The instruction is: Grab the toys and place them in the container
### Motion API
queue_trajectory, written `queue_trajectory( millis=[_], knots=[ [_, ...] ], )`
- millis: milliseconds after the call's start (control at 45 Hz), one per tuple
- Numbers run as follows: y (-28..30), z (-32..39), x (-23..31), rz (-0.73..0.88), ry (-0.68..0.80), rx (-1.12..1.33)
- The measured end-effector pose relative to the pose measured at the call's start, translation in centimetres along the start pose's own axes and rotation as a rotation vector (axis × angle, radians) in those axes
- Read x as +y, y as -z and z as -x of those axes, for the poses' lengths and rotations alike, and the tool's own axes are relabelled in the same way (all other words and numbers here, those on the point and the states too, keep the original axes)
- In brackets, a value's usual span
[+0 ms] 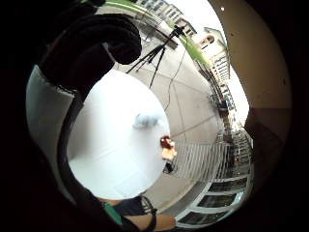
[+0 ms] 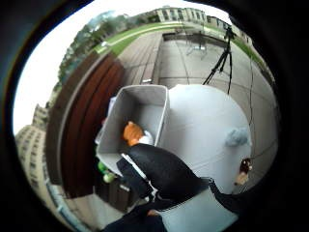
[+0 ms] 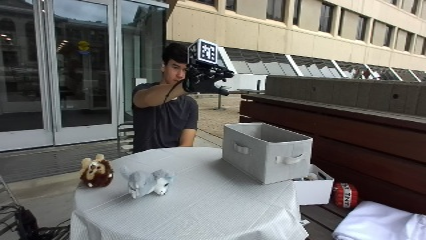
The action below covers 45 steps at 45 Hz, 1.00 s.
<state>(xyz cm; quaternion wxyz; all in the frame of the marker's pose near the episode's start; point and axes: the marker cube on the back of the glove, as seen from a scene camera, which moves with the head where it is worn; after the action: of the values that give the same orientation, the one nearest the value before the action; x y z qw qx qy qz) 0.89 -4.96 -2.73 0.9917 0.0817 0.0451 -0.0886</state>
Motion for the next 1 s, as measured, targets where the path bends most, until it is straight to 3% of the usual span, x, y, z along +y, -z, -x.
queue_trajectory(
  millis=[511, 711, 1000],
  knots=[
    [-15.7, -15.5, 1.1, 0.139, -0.171, -0.02],
    [-22.4, -17.9, 1.7, 0.208, -0.299, -0.013],
    [-30.0, -19.7, 4.4, 0.3, -0.272, -0.019]
  ],
)
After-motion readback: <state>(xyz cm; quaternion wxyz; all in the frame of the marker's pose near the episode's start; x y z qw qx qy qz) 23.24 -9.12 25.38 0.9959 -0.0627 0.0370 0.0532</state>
